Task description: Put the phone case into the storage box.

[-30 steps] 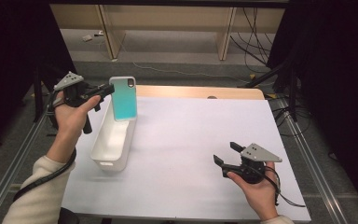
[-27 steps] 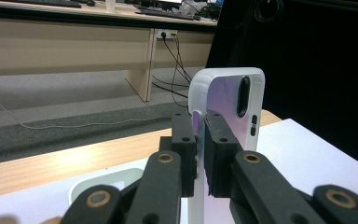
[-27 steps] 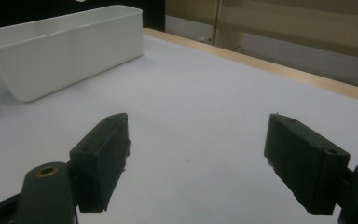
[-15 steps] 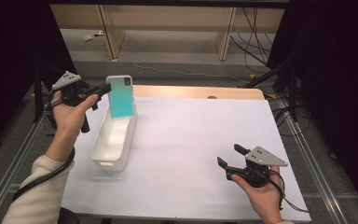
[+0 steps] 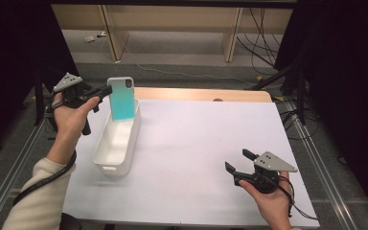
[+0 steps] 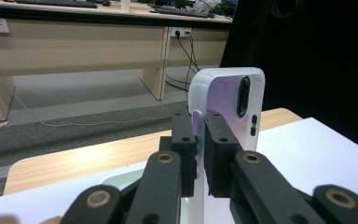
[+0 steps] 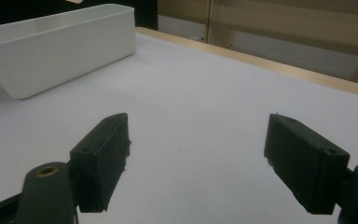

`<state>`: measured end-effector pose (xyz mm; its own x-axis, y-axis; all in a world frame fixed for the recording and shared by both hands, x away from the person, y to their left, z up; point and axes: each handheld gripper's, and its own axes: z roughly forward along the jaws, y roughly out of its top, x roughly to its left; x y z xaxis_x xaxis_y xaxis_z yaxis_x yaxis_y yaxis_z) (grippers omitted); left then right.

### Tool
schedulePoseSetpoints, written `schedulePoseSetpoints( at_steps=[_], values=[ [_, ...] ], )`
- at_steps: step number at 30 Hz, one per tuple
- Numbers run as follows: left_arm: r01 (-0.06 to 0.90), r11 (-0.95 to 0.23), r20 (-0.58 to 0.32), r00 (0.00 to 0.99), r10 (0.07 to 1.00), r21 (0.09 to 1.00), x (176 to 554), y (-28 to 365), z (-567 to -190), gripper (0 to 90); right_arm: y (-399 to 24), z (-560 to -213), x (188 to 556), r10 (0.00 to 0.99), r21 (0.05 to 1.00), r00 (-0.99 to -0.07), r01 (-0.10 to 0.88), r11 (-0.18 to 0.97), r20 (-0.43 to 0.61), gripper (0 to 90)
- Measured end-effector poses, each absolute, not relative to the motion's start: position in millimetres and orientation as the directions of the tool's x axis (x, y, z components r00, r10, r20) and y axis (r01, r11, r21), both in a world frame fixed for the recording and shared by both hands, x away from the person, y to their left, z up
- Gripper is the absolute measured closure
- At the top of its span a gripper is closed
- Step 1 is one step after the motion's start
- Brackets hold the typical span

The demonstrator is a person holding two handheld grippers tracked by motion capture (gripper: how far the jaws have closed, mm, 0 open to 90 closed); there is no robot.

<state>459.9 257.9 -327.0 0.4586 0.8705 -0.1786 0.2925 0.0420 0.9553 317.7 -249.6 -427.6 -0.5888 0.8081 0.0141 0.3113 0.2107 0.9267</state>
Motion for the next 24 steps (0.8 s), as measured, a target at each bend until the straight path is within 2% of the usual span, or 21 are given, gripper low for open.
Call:
schedulePoseSetpoints(
  at_steps=[6, 9, 24],
  values=[
    [0.297, 0.036, -0.176, 0.458, 0.872, 0.954, 462.7, 260.2, -329.8, 83.5, -251.0, -426.1, 316.5, 0.808, 0.915, -0.589, 0.332, 0.228, 0.013, 23.5],
    [0.293, 0.033, -0.171, 0.458, 0.872, 0.956, 464.0, 261.0, -330.6, 83.5, -250.2, -427.8, 318.1, 0.809, 0.927, -0.588, 0.307, 0.217, 0.005, 23.6],
    [0.295, 0.016, -0.155, 0.456, 0.876, 0.955, 470.6, 262.8, -335.5, 83.5, -249.8, -428.6, 318.3, 0.809, 0.925, -0.587, 0.314, 0.215, 0.011, 23.7]
  ],
)
